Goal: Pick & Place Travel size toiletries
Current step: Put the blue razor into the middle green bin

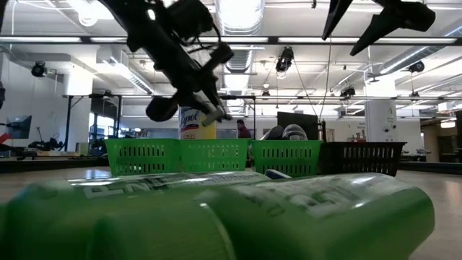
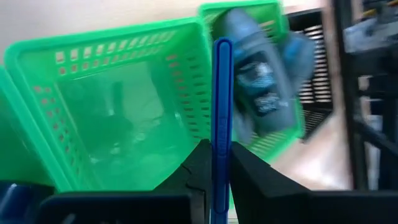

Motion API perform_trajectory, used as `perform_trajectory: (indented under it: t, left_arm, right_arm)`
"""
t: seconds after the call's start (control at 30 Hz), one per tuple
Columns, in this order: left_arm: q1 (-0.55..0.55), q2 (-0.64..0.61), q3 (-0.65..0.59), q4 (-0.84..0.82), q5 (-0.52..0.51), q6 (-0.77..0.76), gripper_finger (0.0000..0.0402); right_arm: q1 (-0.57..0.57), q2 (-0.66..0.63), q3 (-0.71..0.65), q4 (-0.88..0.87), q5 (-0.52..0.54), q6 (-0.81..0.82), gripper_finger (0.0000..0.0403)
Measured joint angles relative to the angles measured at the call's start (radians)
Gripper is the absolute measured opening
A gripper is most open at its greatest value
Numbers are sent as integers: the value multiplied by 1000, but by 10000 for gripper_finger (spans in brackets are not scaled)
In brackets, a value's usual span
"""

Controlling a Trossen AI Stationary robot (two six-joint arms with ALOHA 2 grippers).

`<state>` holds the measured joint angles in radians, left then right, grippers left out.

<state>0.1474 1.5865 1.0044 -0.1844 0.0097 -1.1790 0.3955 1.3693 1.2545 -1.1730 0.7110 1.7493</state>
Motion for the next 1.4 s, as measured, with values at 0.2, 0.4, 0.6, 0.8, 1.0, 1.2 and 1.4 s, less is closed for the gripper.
perform_trajectory:
  t: [0.2,0.4,0.6,0.8,1.0,1.2,1.4]
  left_arm:
    - [4,73,36,-39,-16,16,58]
    - [8,68,38,-96,-30,30,136]
    - [8,48,38,-98,-4,7,194]
    - [-29,-32,37,-95,35,237,207]
    - [-180,-120,38,-204,153,630,204]
    - [-403,-111,36,-241,109,800,204]
    - [-563,-13,39,-240,-66,663,204]
  right_arm:
    - [1,0,0,0,5,15,259]
    - [1,1,-1,0,22,20,245]
    - [-1,1,-2,0,28,3,247]
    - [0,1,-2,0,26,-30,267]
    - [0,1,-2,14,-38,-135,286]
    - [14,42,-2,162,-260,-450,297]
    - [13,105,-4,157,-317,-469,287]
